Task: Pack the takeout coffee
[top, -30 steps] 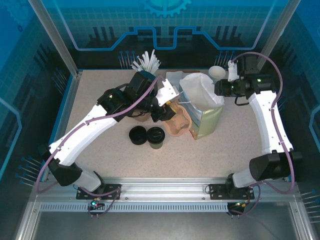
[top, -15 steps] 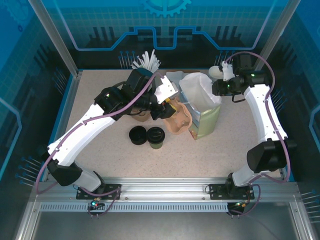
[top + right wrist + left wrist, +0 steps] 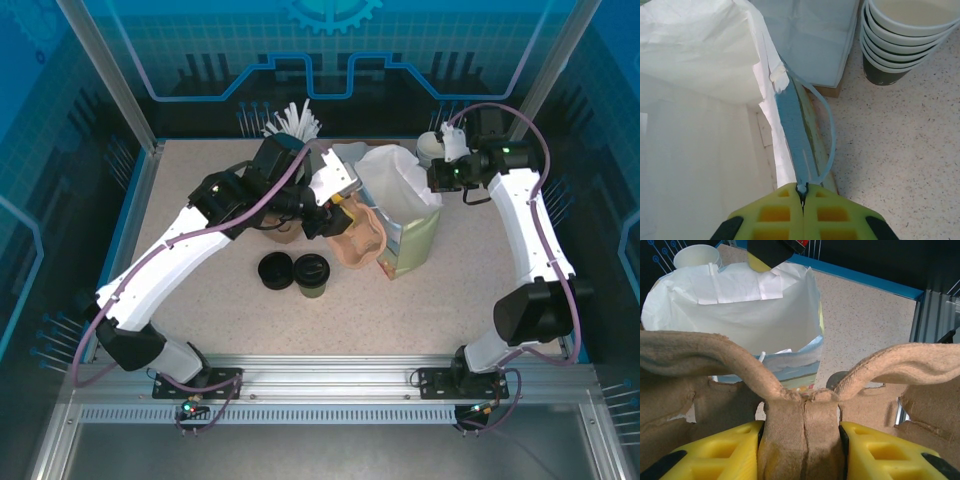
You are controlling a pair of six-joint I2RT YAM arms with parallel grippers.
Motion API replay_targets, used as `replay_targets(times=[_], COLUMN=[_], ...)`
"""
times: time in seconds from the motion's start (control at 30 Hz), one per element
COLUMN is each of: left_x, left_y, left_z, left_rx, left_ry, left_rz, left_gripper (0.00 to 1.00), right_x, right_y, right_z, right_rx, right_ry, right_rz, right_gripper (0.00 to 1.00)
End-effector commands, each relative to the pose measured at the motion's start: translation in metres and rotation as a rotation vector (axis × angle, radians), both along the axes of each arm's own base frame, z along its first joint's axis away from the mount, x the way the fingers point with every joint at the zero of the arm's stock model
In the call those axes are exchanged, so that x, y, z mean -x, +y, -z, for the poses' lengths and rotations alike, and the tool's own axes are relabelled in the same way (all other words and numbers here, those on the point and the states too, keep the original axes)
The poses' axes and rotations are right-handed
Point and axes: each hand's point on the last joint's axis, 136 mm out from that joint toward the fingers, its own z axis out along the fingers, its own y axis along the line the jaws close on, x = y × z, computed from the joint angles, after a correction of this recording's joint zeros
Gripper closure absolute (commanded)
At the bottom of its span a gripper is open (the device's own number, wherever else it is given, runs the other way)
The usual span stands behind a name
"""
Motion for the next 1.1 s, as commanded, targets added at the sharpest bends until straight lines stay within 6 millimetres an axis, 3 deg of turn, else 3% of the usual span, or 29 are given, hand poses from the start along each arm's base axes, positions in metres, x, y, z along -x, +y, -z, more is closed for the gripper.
replay_targets(times=[0.0, 0.4, 0.7, 1.07], left_x=[0.007, 0.018, 0.016, 0.015], left_y=[-0.001, -0.016, -0.040, -0.063], left_z=[-0.021, -0.039, -0.022, 0.000], left_rx=[0.064, 0.141, 0.132, 0.126], left_ry=[0.023, 0.086, 0.179, 0.283], left_rz=[0.018, 0.084, 0.129, 0.178], left_gripper=[0.59, 0.58, 0.58, 0.58], right_x=[0.015, 0.073, 0.107, 0.129], right_y=[0.003, 0.015, 0.029, 0.049], right_z=[-0.018, -0.028, -0.032, -0.031], right_rx=[-0.047, -0.054, -0.140, -0.248], right_ry=[-0.036, -0.055, -0.050, -0.028], right_rz=[-0.010, -0.013, -0.015, -0.040], right_gripper=[1.00, 1.00, 1.00, 1.00])
